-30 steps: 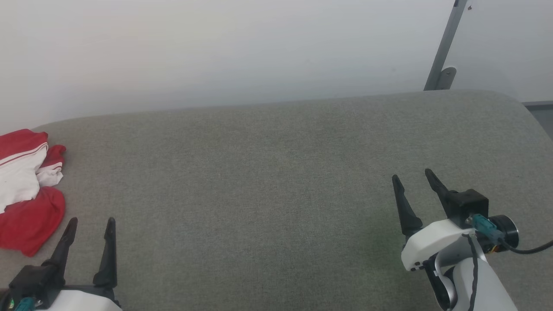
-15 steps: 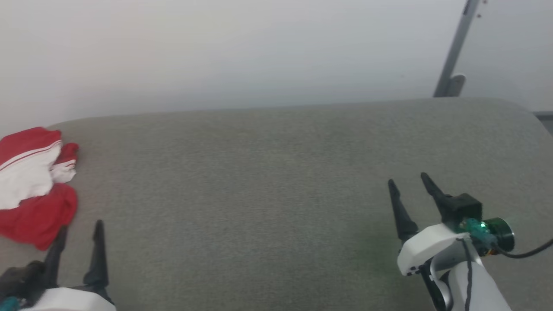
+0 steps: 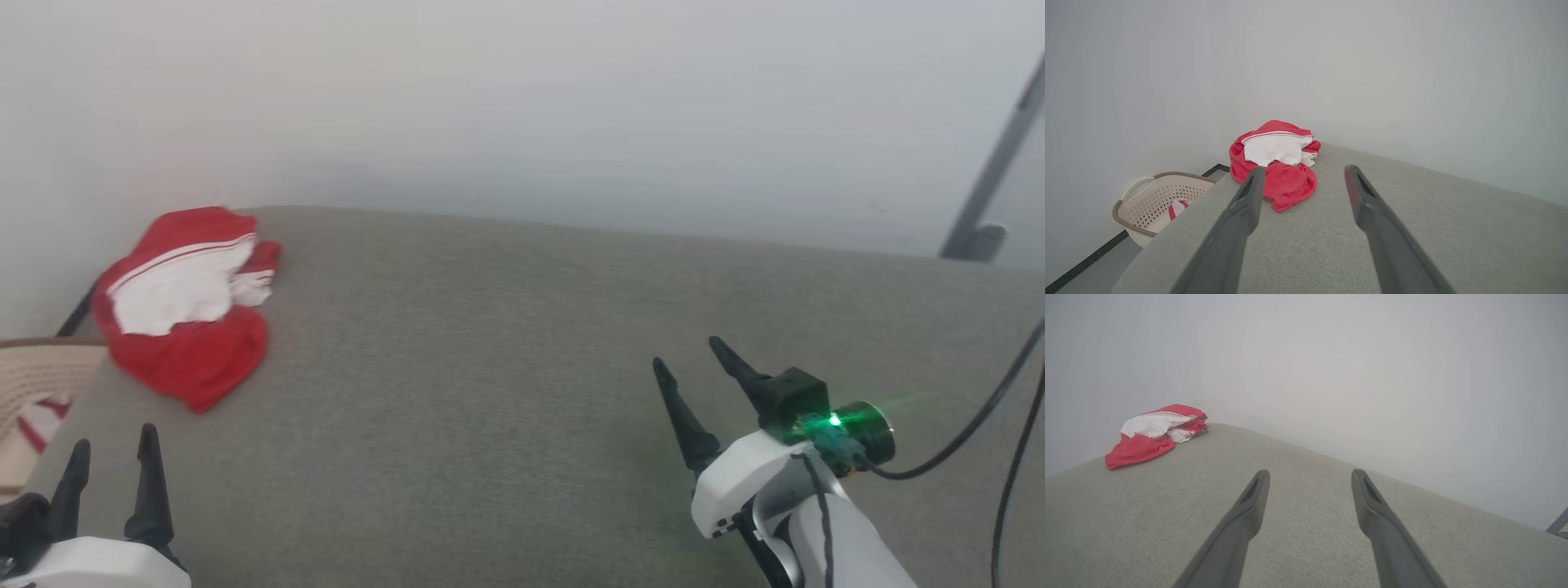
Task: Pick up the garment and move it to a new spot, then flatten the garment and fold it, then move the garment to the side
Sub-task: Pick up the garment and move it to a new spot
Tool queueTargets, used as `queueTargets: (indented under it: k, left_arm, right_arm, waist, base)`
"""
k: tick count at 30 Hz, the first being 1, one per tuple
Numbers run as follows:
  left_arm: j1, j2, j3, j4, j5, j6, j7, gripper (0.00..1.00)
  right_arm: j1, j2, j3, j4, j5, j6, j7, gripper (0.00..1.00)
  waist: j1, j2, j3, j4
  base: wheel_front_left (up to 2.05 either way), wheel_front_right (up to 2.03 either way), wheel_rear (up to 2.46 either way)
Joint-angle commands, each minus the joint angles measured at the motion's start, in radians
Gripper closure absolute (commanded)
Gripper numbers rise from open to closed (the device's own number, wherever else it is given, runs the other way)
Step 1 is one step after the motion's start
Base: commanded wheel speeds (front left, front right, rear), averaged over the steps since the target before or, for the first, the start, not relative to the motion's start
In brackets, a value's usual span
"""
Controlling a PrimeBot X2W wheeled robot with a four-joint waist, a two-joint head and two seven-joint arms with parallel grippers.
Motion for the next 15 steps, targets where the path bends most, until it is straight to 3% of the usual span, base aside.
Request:
queueTargets:
  k: [1,15]
  left_arm:
    - [-0.008,0.003,-0.001,0.003,-0.004,0.006,0.006,0.00]
    - [-0.022,-0.002,0.006,0.036,-0.055,-0.008,0.017,0.00]
  right_arm:
    - [-0.011,0.000,0.012,0.009,0.012,0.000,-0.005,0.00]
    - [-0.020,0.000,0.014,0.044,0.021,0.000,-0.019,0.00]
  waist:
    - [-0.0001,0.0000,-0.020,0.047]
    - [-0.0001,0.0000,-0.020,0.122]
  base:
    - [0.00,0.00,0.00]
    - [0.00,0.00,0.00]
